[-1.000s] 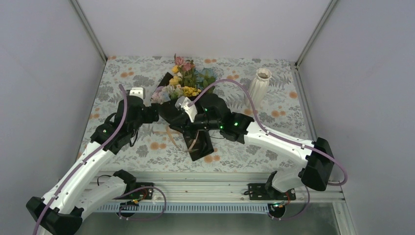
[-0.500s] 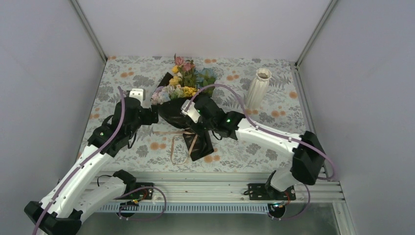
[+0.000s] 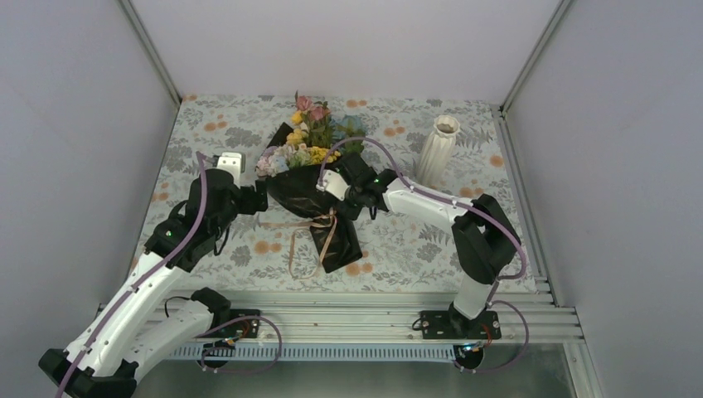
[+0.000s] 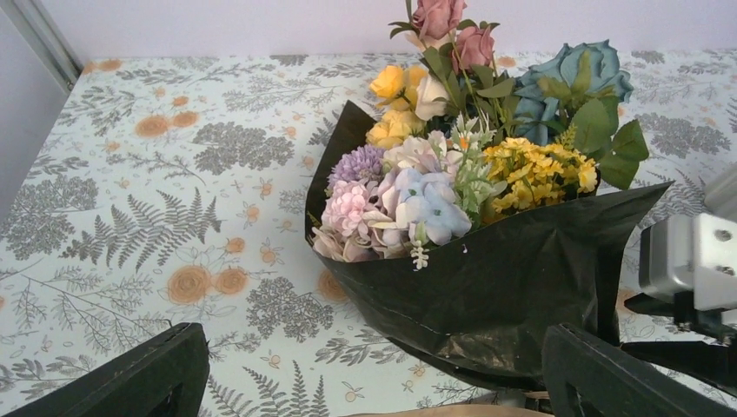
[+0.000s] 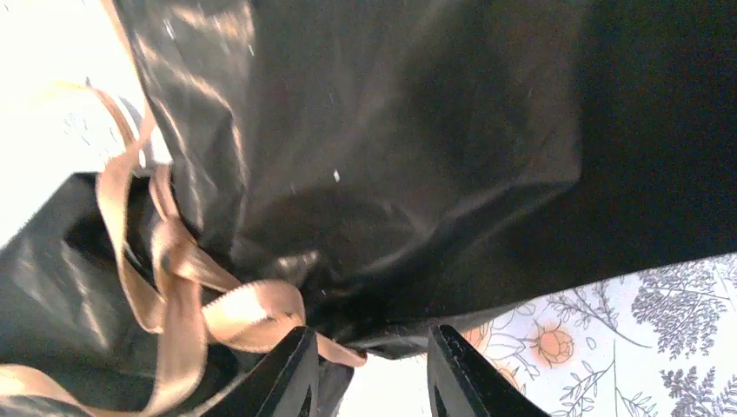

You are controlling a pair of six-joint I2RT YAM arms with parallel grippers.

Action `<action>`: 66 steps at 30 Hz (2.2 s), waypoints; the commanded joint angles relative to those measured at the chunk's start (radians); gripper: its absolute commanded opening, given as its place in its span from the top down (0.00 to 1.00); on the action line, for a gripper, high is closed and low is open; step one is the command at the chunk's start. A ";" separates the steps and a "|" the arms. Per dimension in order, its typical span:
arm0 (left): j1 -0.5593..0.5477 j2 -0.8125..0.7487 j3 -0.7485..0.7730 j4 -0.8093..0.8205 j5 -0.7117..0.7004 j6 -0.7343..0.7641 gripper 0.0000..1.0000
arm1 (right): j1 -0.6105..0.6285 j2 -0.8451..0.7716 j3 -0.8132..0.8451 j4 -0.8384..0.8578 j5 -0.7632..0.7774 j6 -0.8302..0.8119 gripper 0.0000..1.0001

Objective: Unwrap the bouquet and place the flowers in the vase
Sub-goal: Untie the ribbon from the wrapping paper.

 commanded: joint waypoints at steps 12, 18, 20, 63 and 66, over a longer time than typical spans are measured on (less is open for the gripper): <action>-0.002 -0.042 -0.014 0.030 0.014 0.035 0.03 | -0.036 -0.076 -0.142 0.112 -0.153 -0.338 0.70; -0.001 -0.051 -0.017 0.031 0.020 0.038 0.03 | -0.034 -0.031 -0.121 0.143 -0.131 -0.346 0.72; -0.001 -0.053 -0.017 0.031 0.020 0.038 0.03 | -0.033 -0.023 -0.107 0.145 -0.133 -0.353 0.71; -0.001 -0.053 -0.036 0.050 0.085 0.045 0.03 | -0.008 -0.162 -0.152 0.279 -0.221 -0.230 0.96; -0.001 -0.051 -0.041 0.055 0.103 0.040 0.04 | -0.002 -0.164 -0.146 0.312 -0.297 -0.188 0.96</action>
